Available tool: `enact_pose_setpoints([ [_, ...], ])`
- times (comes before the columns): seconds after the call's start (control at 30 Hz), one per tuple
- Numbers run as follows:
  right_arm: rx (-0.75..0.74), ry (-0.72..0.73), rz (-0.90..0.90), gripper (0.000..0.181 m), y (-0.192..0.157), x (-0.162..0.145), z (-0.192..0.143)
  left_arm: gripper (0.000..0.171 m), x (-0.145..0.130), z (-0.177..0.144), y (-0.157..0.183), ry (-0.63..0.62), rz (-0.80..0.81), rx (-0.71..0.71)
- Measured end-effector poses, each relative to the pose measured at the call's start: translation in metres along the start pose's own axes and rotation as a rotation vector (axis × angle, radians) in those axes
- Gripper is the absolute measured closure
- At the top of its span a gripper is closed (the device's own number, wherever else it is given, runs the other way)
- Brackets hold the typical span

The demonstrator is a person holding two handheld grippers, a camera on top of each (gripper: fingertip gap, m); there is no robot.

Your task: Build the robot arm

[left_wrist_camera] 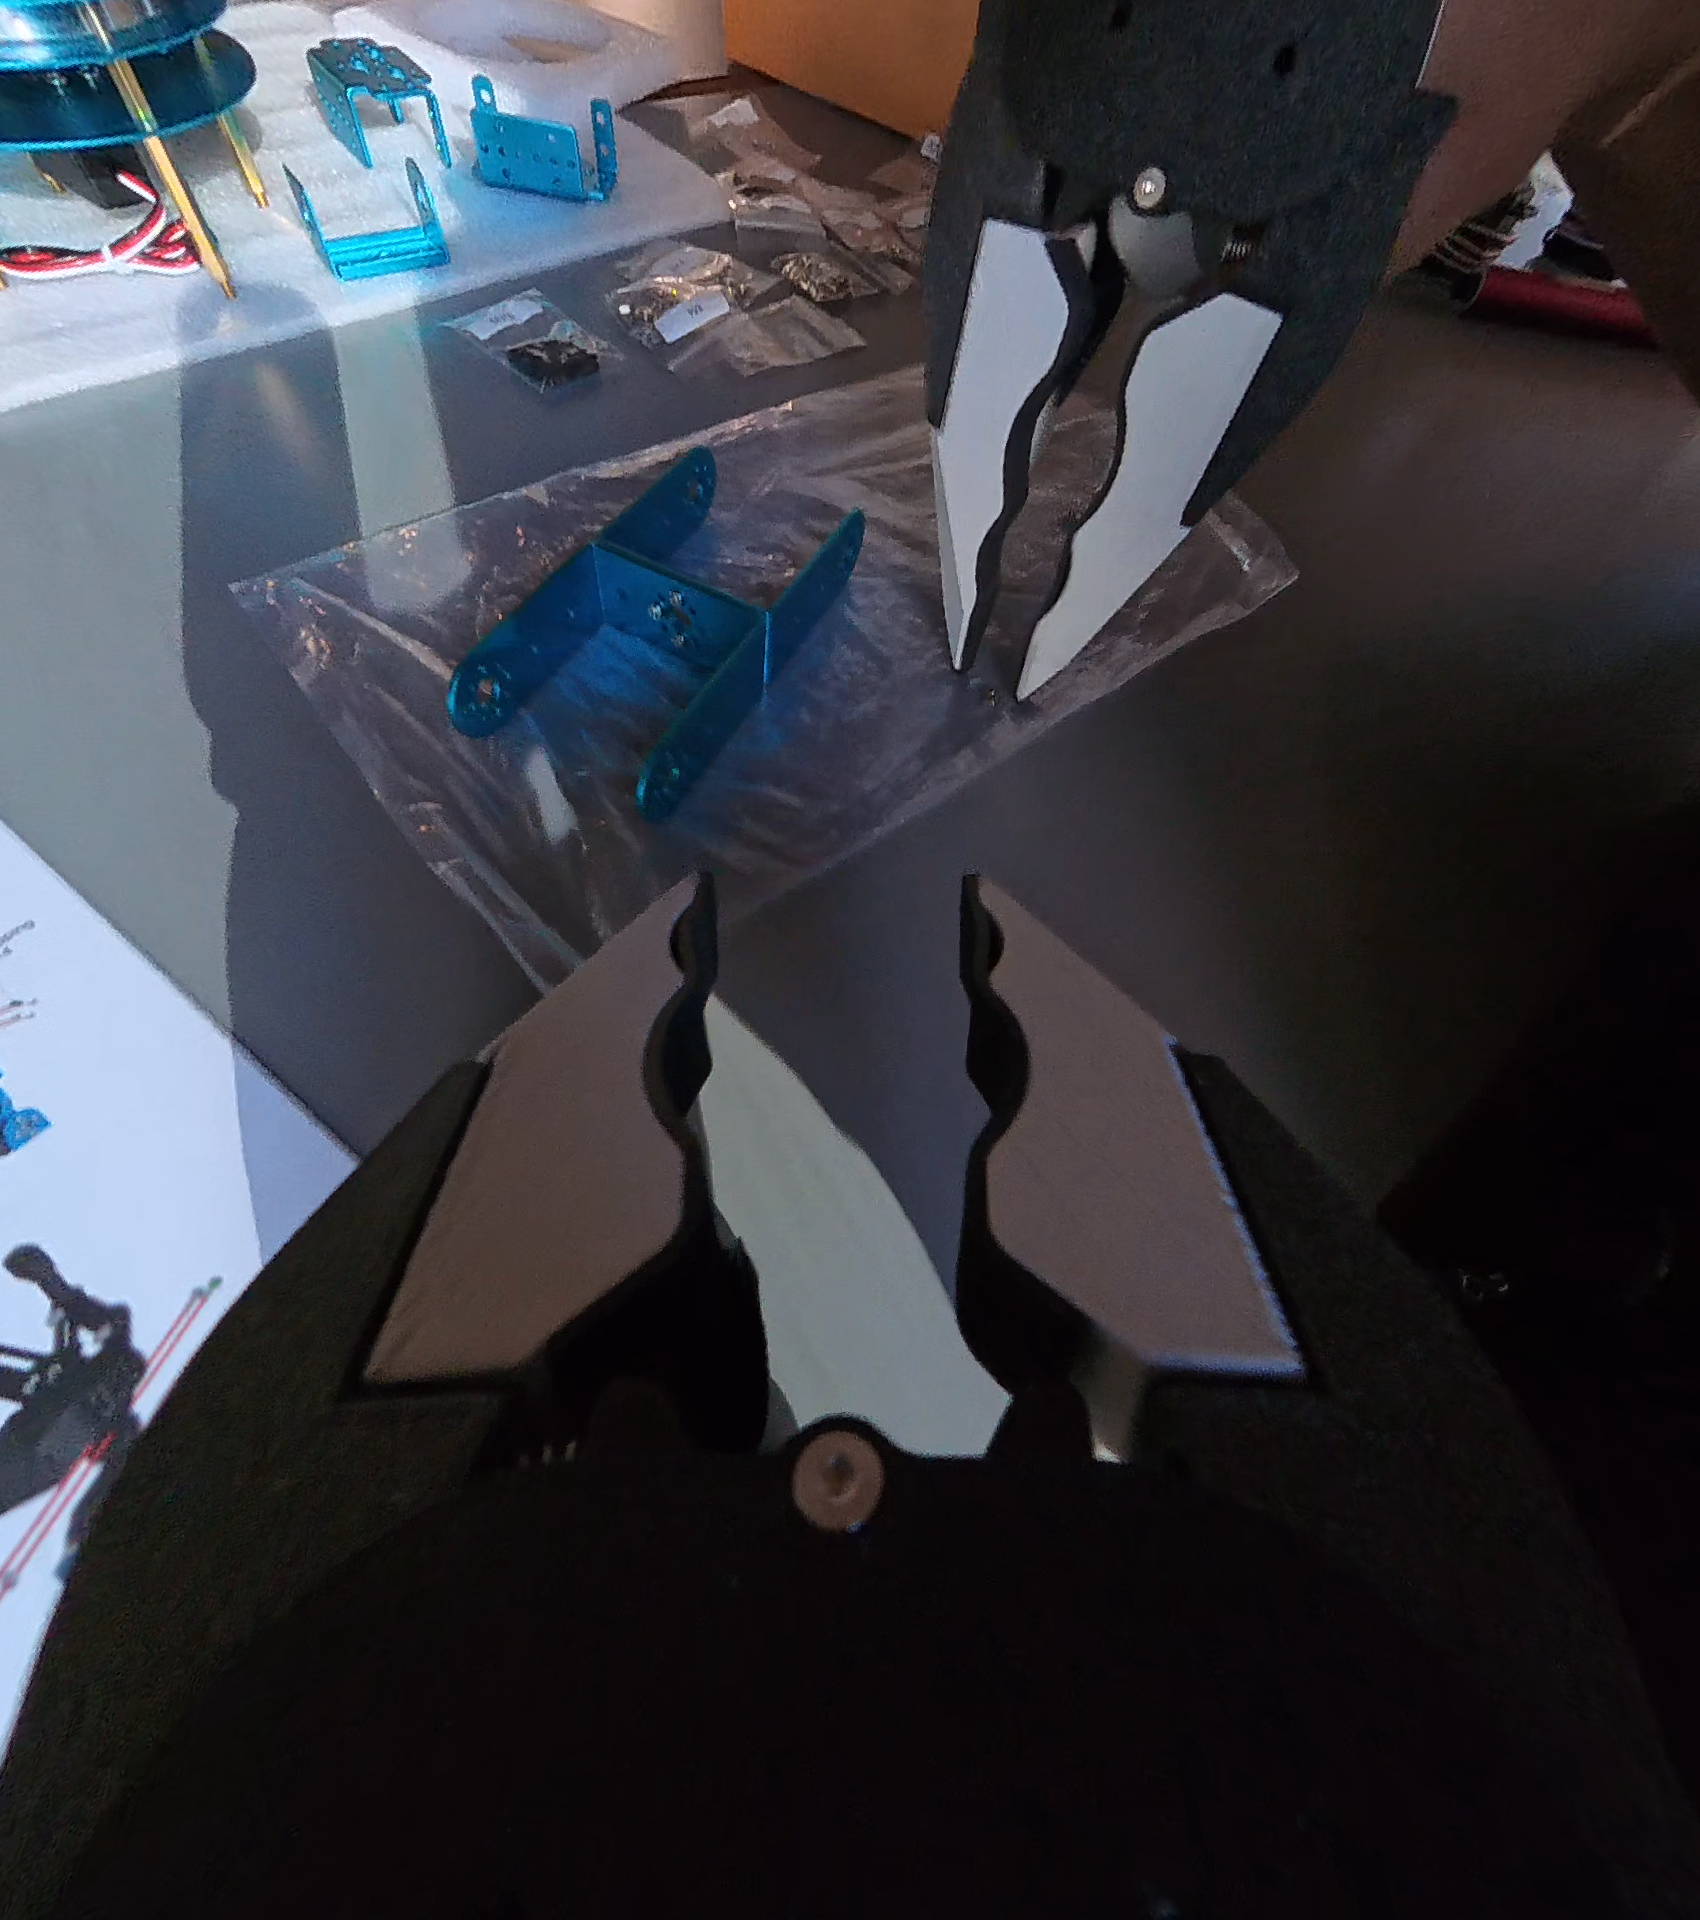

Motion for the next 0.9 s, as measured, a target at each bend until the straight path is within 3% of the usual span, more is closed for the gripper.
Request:
enact_pose_setpoints([
  [0.4,0.010,-0.165,-0.040,0.169,-0.003,0.013,0.002,0.126,-0.013,-0.020,0.001,0.007,0.040,0.062],
  [0.9,-0.042,-0.180,-0.083,0.176,-0.005,0.012,0.001,0.127,-0.026,-0.024,0.001,-0.014,0.060,0.085],
])
Point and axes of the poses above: each gripper's, where its closed fingertips meet, z out along the fingers, x out of its top, y = z × x across the jaws, the point moved 7 cm from there along -z, back along the fingers, and after that the axes turned 10 degrees about -z, right-handed, at the moved point
